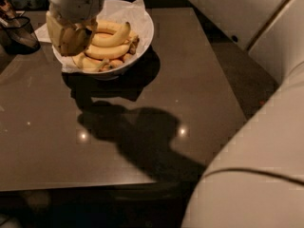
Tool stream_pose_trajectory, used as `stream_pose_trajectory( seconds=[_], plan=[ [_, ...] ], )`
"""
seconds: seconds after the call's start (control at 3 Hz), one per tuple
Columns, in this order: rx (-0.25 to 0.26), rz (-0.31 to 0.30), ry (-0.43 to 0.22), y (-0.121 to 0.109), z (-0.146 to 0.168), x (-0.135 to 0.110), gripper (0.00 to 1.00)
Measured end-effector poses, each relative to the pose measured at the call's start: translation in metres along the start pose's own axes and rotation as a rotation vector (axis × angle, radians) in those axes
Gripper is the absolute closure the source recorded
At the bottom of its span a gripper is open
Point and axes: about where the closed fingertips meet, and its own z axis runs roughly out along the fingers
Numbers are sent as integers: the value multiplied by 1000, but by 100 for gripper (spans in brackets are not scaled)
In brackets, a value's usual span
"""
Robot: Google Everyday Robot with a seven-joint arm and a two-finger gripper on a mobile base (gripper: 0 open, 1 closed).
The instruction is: Pick banana from white bowl
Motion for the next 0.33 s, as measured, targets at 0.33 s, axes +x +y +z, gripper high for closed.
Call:
stream_pose_trajectory(
  seconds=[0.33],
  plan=[
    [-29, 20, -8, 11, 6, 11, 100]
  ],
)
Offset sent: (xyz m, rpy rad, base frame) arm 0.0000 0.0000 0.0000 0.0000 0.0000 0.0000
